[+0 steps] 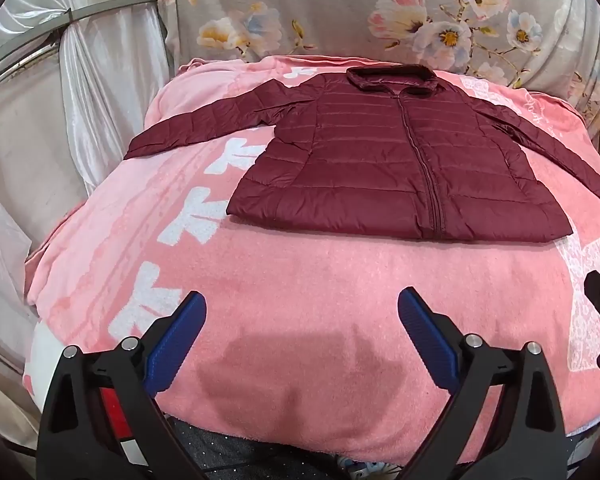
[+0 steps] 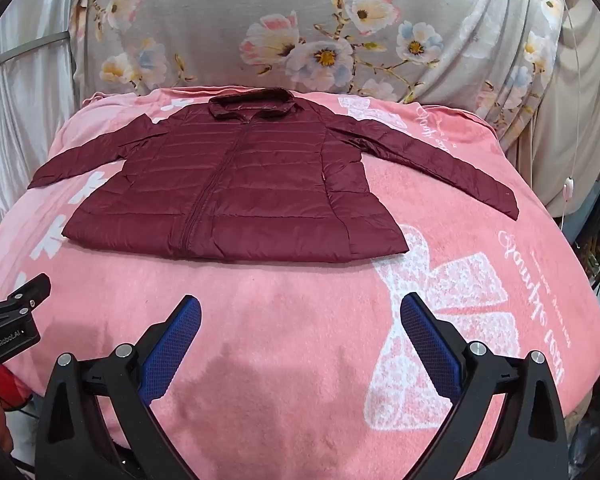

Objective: Fold large clothes

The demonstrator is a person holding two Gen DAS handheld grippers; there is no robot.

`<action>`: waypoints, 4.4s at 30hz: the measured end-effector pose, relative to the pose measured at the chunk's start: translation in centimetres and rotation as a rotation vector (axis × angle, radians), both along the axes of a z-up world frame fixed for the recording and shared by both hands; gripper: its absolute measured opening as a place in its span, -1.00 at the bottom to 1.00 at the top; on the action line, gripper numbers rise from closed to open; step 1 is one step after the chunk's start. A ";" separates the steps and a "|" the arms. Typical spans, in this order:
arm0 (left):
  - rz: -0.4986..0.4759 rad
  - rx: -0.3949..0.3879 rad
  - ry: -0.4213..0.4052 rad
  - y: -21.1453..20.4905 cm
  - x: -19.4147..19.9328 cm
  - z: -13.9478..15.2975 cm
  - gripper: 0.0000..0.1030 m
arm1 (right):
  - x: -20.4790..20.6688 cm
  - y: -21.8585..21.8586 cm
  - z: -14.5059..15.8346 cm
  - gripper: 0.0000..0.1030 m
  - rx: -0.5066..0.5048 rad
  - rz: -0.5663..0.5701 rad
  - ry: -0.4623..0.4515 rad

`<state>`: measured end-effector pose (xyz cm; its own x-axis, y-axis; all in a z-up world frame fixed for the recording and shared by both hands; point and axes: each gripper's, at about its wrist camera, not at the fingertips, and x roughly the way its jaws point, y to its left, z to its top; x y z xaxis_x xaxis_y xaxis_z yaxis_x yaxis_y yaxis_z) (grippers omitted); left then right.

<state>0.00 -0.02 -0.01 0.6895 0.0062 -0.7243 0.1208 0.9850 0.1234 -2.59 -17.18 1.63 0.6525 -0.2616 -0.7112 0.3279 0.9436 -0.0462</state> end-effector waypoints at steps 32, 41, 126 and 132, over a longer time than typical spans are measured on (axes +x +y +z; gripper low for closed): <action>-0.001 0.003 -0.004 0.0 0.0 0.0 0.83 | 0.1 0.0 0.0 0.90 0.005 0.000 -0.001; -0.001 0.002 -0.003 0.0 0.0 0.0 0.83 | 0.1 0.0 -0.1 0.90 0.005 0.000 -0.001; 0.033 -0.047 -0.062 -2.2 7.6 0.0 0.83 | 5.5 -10.5 -1.6 0.90 0.148 -0.126 -0.055; 0.098 -0.086 -0.117 -0.6 11.0 0.4 0.83 | 7.3 -20.3 -2.8 0.90 0.218 -0.266 -0.135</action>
<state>10.99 -0.59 0.35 0.7685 0.0188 -0.6395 0.0138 0.9989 0.0459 4.72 -37.45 -1.15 0.6738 -0.2869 -0.6810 0.5527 0.8073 0.2067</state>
